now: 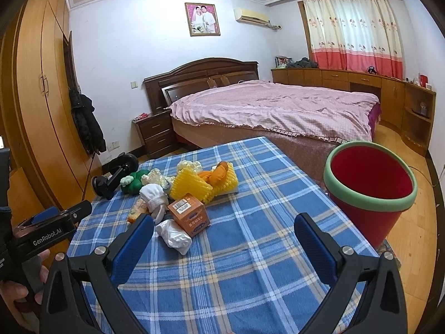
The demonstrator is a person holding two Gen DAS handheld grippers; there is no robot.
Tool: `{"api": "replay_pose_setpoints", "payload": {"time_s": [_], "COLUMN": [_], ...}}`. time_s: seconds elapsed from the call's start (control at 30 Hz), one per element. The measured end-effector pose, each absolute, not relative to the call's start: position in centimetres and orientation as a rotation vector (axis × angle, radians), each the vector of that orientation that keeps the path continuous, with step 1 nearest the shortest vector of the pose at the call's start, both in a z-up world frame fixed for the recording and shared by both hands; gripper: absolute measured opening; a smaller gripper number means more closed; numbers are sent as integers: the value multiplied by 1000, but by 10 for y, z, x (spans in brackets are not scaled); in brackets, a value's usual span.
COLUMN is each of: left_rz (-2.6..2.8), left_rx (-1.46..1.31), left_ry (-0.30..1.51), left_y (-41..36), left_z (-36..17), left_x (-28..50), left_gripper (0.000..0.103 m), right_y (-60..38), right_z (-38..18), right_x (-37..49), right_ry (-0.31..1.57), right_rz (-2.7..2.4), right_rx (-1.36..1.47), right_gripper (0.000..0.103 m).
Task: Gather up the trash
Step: 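Move both tools toward the trash items on the plaid table, then grasp the snack bag with the left tool while the right tool grasps the yellow foam net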
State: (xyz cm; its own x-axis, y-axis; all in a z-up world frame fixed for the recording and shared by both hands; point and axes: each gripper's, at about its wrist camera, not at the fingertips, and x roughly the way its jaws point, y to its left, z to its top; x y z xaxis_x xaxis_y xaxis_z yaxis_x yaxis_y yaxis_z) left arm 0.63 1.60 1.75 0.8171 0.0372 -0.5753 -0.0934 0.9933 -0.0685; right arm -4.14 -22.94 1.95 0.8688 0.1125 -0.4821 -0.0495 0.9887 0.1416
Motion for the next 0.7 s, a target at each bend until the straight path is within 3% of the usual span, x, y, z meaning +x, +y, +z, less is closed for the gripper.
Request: {"api": "replay_pose_setpoints", "payload": {"time_s": [0.7], "left_rz": [106], "left_rx": [-75], "left_ry": [674], "left_y": [15], "left_z": [4], "left_x": [50], "left_gripper": [95], "right_y": [-233], "right_z": [16], "right_x": [16], "right_ry": [563], "right_rz": [106], "right_rx": [126], "right_gripper": [103]}}
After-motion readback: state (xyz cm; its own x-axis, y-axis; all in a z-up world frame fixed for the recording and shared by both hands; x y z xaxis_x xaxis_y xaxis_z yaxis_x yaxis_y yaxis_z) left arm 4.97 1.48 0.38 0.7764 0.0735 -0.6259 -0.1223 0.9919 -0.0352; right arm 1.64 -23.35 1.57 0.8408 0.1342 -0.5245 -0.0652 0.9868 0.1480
